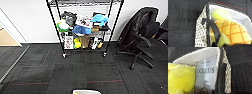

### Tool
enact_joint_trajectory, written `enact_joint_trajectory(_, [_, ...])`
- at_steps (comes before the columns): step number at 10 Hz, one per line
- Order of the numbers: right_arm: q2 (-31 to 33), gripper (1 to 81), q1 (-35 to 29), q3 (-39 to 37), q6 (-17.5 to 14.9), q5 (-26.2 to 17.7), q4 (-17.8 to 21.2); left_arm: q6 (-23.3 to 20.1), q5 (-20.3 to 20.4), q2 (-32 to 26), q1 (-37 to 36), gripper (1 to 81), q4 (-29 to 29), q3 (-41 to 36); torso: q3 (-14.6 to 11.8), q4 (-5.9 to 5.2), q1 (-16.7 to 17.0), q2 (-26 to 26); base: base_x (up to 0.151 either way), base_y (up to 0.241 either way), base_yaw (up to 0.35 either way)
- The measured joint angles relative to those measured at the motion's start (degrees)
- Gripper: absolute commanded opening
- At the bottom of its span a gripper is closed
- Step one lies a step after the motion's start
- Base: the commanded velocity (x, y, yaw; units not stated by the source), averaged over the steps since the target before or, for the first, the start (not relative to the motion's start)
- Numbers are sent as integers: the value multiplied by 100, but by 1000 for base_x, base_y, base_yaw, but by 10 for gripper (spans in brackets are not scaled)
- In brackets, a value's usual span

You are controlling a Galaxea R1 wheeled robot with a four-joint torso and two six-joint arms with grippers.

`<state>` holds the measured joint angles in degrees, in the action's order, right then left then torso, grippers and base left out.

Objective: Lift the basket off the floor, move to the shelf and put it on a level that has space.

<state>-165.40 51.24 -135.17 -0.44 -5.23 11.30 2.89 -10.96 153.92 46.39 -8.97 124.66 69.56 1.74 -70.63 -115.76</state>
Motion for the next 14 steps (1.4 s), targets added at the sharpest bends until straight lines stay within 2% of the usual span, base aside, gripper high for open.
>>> enact_joint_trajectory(2, [-4, 10, 0, 11, -5, 30, -1, 0, 20, -11, -9, 10, -6, 0, -6, 0, 238, 380, 0, 0, 0])
enact_joint_trajectory(4, [-4, 10, 0, 11, -5, 2, -6, -2, -12, -20, -13, 10, -95, -2, -179, 0, 402, 645, 0, 0, 0])
enact_joint_trajectory(10, [0, 10, -26, 69, -7, -57, -9, 0, -15, -55, 46, 10, -169, -7, -1355, 0, 1150, 1783, 0, 0, 0])
enact_joint_trajectory(14, [33, 10, -28, 69, -9, -80, -6, -5, -22, -55, 174, 10, -612, -7, -2140, 0, 1655, 2550, 0, 0, 0])
